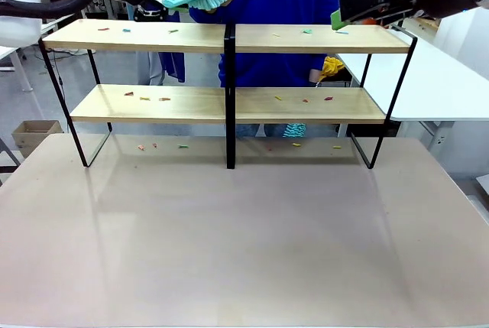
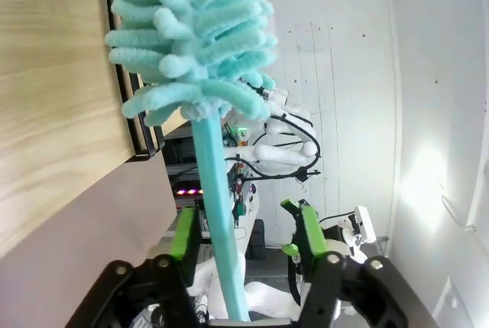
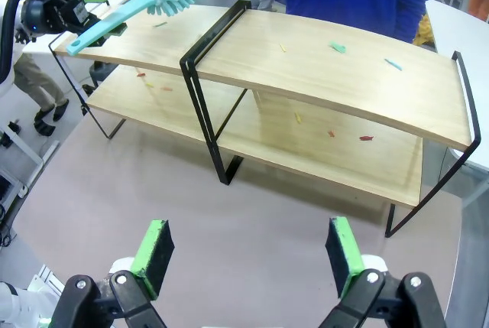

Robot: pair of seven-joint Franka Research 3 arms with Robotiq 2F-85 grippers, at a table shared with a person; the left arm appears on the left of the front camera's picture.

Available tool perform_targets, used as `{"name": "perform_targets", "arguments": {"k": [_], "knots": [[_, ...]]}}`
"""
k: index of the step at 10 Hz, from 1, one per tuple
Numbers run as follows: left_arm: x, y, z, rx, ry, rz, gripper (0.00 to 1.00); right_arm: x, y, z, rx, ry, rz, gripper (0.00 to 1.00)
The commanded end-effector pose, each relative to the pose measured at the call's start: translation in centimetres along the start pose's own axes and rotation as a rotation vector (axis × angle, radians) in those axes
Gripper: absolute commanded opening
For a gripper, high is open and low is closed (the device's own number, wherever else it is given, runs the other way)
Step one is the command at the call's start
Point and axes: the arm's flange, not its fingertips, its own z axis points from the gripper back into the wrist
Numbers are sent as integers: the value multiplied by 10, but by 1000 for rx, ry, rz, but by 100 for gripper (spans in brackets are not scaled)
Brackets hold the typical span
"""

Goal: Clean the shelves.
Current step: Pick up the Duster when the human hands it over.

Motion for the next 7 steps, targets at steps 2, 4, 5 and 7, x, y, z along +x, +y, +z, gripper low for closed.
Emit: {"name": "perform_targets", "arguments": {"k": [2,4,5,7], "knots": [[-8,1,2,8,-27,-8,16,0,-1,0,-1,-1,-1,100],[-8,1,2,13,-23,-9,0,0,-1,0,-1,-1,-1,100],[-9,2,3,20,-21,-11,0,0,-1,0,-1,-1,-1,100],[-10,2,4,28,-9,-14,0,0,-1,0,-1,-1,-1,100]]}}
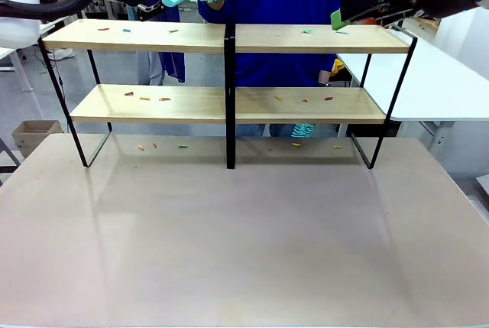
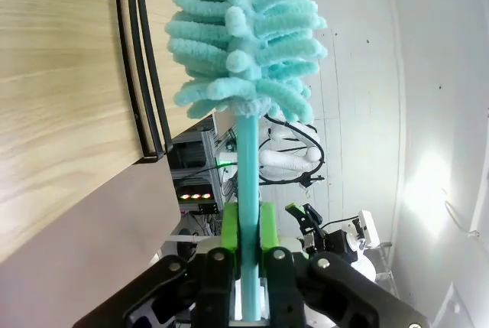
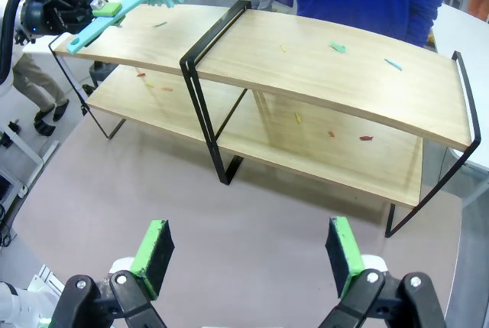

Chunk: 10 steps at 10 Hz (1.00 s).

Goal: Clean the shelves.
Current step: Pick up the Duster when the human hands it over.

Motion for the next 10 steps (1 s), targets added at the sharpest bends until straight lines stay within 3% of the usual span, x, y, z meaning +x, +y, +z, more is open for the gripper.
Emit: {"name": "perform_targets", "arguments": {"k": [1,3,4,6,7,8,10], "knots": [[-10,-3,4,13,10,-23,0,0,-1,0,-1,-1,-1,100],[-19,-19,30,13,10,-80,0,0,-1,0,-1,-1,-1,100],[-38,-39,73,40,57,-143,0,0,-1,0,-1,-1,-1,100],[-90,-68,168,97,58,-273,0,0,-1,0,-1,-1,-1,100],[-129,-74,224,172,30,-321,0,0,-1,0,-1,-1,-1,100],[-169,-75,274,158,-1,-346,0,0,-1,0,-1,-1,-1,100],[-243,-65,352,232,-201,-292,0,0,-1,0,-1,-1,-1,100]]}}
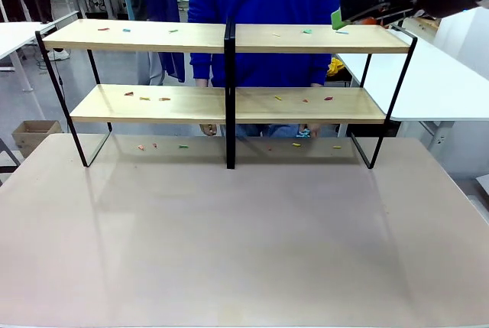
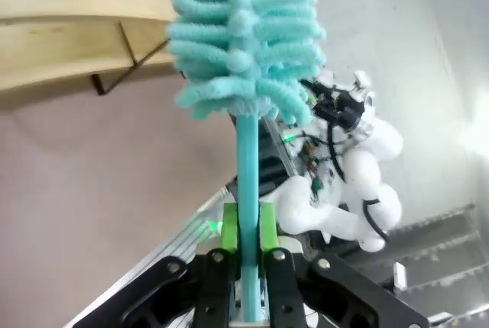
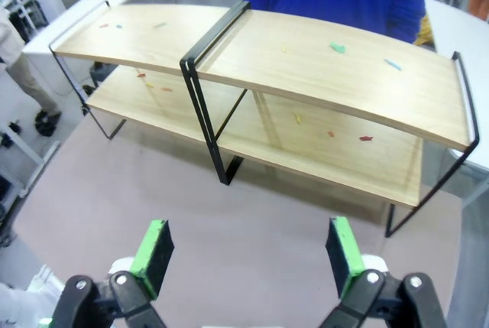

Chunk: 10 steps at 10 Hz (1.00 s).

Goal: Clean the shelves.
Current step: Pick up the Duster when the human hands it over, then clean a randomly selected level of the Shelf with the Duster.

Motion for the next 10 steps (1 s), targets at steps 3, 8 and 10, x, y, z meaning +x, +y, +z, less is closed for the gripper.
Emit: {"name": "perform_targets", "arguments": {"k": [3,8,10], "knots": [[-107,17,84,273,-389,207,0,0,-1,0,0,0,0,100],[-118,21,106,245,-366,172,0,0,-1,0,0,0,0,100],[-118,21,106,245,-366,172,0,0,-1,0,0,0,0,100]]}}
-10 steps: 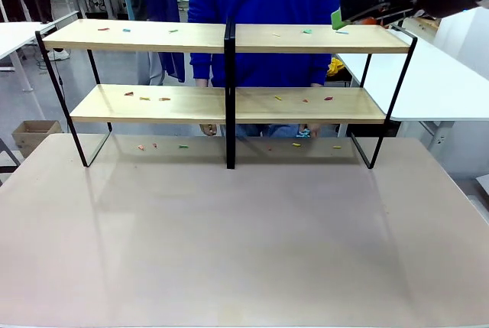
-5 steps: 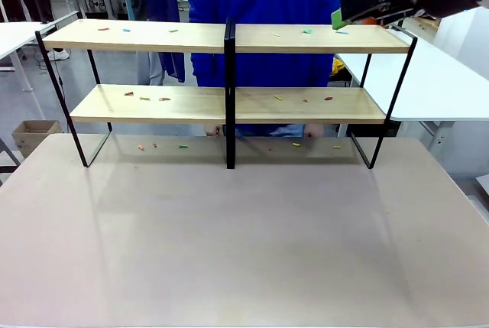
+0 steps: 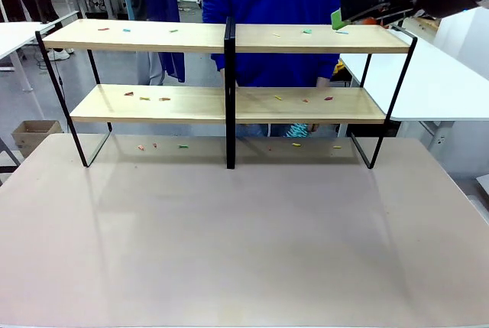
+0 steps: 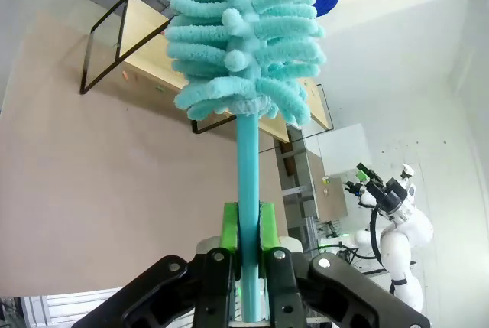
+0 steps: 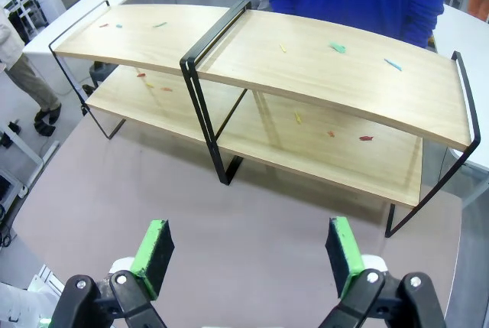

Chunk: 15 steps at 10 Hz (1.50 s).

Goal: Clean the shelves.
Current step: Clean a randomly selected level of the Shelf with the Duster.

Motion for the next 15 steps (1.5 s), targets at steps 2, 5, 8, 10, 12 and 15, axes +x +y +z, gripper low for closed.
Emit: {"name": "perform_targets", "arguments": {"k": [2,5,8,10,12,15], "knots": [[0,2,7,5,2,-9,0,0,-1,0,-1,-1,-1,100],[0,2,7,5,2,-9,0,0,-1,0,-1,-1,-1,100],[2,-7,-13,-89,190,-20,12,0,-1,0,-1,-1,-1,100],[-8,-27,-39,-248,530,-83,12,0,-1,0,-1,-1,-1,100],[-35,-40,-79,-261,826,-150,12,0,-1,0,-1,-1,-1,100],[-80,-33,-129,-50,1033,-252,12,0,-1,0,-1,-1,-1,100]]}}
